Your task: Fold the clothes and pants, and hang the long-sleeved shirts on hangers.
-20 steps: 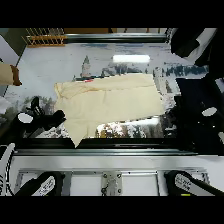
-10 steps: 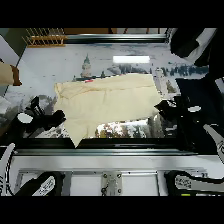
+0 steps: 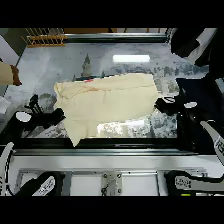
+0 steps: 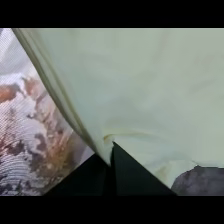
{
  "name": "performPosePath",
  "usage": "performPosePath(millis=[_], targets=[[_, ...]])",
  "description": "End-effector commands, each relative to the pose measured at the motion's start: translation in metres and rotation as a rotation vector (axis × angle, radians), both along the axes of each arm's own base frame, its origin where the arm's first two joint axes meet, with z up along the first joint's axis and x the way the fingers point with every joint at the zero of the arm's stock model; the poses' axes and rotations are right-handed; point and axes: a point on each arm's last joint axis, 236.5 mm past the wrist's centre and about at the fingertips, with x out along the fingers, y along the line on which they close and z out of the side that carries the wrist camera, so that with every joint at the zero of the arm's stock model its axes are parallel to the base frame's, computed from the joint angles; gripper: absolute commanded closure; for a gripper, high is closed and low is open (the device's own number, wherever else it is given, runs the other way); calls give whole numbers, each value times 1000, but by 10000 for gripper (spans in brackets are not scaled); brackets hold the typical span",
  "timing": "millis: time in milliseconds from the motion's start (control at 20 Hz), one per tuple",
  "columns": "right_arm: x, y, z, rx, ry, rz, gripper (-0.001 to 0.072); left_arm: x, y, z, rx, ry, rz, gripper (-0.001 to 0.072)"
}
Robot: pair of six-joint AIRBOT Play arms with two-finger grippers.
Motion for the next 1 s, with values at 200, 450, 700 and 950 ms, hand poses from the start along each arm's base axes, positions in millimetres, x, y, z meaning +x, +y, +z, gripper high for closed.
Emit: performPosePath(millis=[200,450,700,950], targets=[[22,-17,298,-390,-571,222,701,50,3,308,148,-679,-55,699],[-77,-7,520,-569,-1045,127,702,-80,-19,537,335,-1240,-44,699],[-168,-12,573,-712,-1157,21,701,-192,-39,591,427,-1468,-21,700],[-192,-16,545,-727,-1022,23,701,-187,-37,555,306,-1383,22,700]])
